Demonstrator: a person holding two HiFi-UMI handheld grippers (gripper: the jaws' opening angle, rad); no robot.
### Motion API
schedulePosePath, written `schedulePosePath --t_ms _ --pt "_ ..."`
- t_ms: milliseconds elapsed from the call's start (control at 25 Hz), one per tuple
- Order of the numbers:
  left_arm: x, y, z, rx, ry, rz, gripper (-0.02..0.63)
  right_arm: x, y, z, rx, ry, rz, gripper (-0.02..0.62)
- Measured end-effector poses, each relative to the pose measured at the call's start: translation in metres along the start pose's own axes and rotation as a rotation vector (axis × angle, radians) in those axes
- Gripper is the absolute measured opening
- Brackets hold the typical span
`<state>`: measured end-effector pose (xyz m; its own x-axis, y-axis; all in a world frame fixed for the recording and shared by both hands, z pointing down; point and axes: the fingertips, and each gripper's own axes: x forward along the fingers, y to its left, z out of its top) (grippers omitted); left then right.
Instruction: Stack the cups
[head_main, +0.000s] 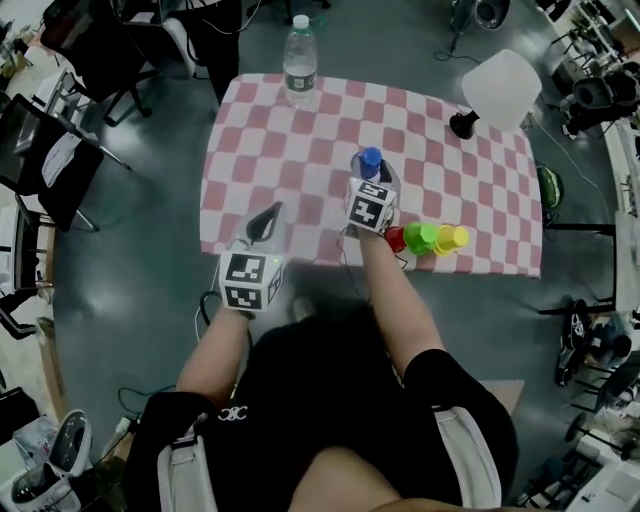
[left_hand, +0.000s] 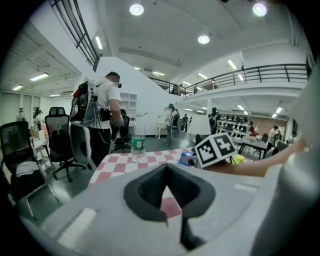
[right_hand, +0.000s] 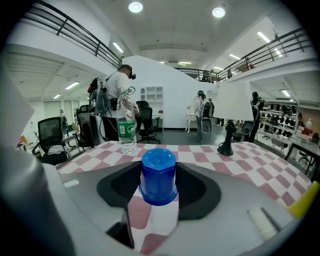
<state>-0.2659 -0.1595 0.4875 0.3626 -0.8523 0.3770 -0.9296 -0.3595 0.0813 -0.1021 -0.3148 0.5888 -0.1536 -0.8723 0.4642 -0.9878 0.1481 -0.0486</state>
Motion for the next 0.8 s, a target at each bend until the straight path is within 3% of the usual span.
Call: schedulePosePath --t_ms 320,560,800 --pt "0.007 -0.012 0.013 -0.021 -0.058 -0.026 -0.002 -0.06 -0.001 0.043 -0.014 -0.092 0.052 0.215" --pt "0.017 -0.04 0.028 -0.009 -0.093 -0.087 -0.002 -0.112 0.004 0.064 -0.014 -0.136 0.12 0.215" --pt "0.029 -0.072 0.041 0.015 -0.109 -0.165 -0.002 -0.156 -0.013 0.075 -0.059 -0.167 0.12 0.215"
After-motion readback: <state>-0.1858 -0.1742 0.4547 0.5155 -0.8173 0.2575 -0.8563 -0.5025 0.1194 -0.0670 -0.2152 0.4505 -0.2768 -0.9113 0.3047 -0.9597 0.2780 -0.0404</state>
